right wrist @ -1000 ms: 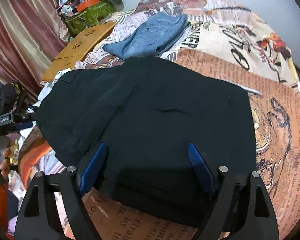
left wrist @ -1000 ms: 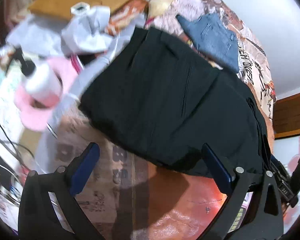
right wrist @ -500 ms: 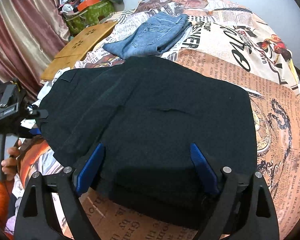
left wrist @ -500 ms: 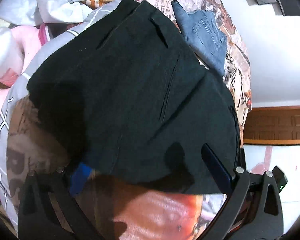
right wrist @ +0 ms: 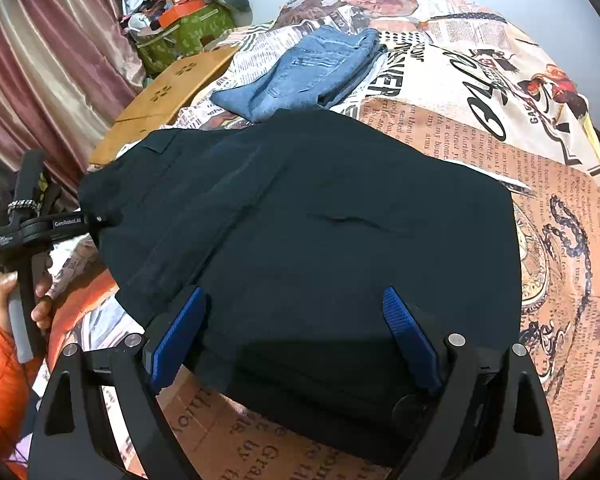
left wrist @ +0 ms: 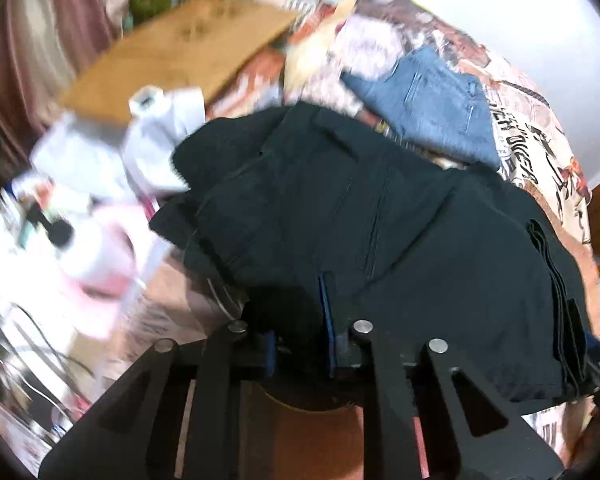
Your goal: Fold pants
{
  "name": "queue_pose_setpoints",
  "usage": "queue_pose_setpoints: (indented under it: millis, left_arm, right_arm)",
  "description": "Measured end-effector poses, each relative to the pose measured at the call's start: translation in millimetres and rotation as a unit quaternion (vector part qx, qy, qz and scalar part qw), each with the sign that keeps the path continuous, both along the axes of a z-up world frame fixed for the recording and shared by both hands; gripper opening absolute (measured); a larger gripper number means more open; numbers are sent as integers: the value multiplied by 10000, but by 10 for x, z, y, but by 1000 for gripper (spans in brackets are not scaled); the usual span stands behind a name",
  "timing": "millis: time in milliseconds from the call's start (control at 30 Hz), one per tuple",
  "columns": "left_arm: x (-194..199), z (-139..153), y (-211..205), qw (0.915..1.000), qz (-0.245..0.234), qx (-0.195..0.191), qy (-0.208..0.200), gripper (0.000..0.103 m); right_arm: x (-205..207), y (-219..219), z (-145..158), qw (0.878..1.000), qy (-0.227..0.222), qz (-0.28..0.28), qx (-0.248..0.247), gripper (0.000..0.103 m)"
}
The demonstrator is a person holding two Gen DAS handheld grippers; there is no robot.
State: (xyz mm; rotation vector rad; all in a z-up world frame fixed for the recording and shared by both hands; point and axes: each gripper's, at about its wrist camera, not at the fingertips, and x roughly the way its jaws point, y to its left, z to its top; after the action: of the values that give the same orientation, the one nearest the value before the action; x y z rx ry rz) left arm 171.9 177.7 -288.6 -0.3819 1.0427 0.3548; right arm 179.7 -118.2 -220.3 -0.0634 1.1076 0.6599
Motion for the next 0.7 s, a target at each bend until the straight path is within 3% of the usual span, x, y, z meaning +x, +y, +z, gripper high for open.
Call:
queue_pose_setpoints:
  millis: [67,400,567,700]
  left_arm:
    - [19,174,-45,9994,-25,283,-195,17]
    - [143,983,-300,9909,-374,742,-1058,14]
    - [211,1316,-608,9833,-751,904,-1388,14]
    - [299,1566,-911,9747,-1096,1049,-1641,14]
  right_arm:
    - [9,-10,5,10000,-4,14,35,89]
    - [-3,-313,267,9980,-265,-312,481,89]
    - [-30,-701,460,9930,-828,-787,284,89]
    - [12,-1083,416,9877,-928,-1257,17,89]
